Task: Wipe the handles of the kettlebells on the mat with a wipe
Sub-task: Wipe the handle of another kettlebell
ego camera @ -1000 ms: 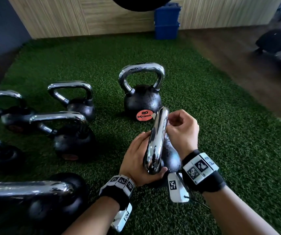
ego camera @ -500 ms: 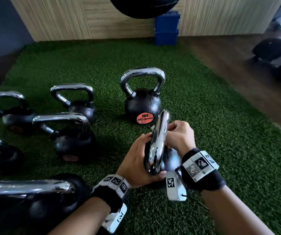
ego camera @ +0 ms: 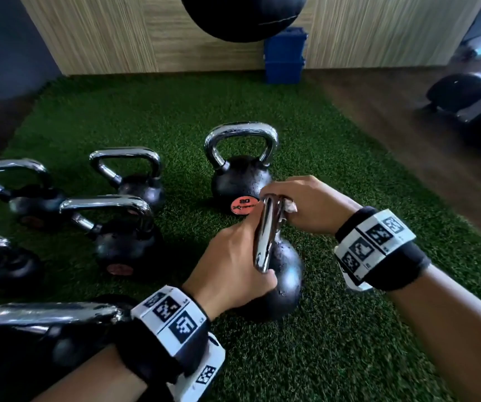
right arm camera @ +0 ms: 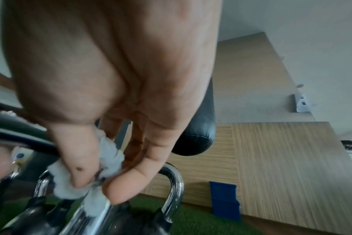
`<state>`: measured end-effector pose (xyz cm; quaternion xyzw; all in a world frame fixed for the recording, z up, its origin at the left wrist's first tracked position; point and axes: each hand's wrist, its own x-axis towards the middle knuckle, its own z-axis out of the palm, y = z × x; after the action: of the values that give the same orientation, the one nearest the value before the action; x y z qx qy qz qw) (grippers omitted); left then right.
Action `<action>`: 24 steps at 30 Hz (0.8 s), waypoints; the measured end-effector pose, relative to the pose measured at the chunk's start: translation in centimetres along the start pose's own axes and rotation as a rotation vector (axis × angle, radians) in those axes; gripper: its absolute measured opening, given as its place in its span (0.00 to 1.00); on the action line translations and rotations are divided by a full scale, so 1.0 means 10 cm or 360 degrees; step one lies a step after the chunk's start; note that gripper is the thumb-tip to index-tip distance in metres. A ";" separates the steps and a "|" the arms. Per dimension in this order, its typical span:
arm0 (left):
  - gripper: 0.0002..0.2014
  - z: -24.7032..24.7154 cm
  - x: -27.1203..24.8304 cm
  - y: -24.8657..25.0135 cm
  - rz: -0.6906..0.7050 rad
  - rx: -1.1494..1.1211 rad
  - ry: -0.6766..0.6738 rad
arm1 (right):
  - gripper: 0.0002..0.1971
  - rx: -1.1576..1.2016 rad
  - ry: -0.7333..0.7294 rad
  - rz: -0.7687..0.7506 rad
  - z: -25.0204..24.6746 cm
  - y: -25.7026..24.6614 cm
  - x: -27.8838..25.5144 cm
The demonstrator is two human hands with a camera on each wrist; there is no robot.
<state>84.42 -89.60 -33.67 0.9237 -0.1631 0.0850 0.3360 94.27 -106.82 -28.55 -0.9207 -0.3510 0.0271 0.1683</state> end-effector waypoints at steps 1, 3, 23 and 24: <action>0.47 0.00 0.00 0.01 -0.0034 -0.0012 -0.0028 | 0.37 0.0032 0.0039 -0.0014 0.01 -0.01 -0.02; 0.48 -0.03 0.01 0.02 -0.0051 -0.0071 -0.0132 | 0.38 0.0114 0.0122 -0.0003 0.02 -0.01 -0.08; 0.56 -0.75 0.55 -0.16 0.0125 0.0528 -0.1037 | 0.06 0.0009 -0.0063 0.0283 -0.05 0.13 -0.53; 0.57 -0.73 0.52 -0.17 0.0139 0.0542 -0.0994 | 0.05 -0.0004 -0.0050 0.0294 -0.06 0.12 -0.53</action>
<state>89.52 -84.89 -27.71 0.9400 -0.2808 -0.1612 0.1071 91.16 -111.29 -28.76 -0.9488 -0.2672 0.0564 0.1586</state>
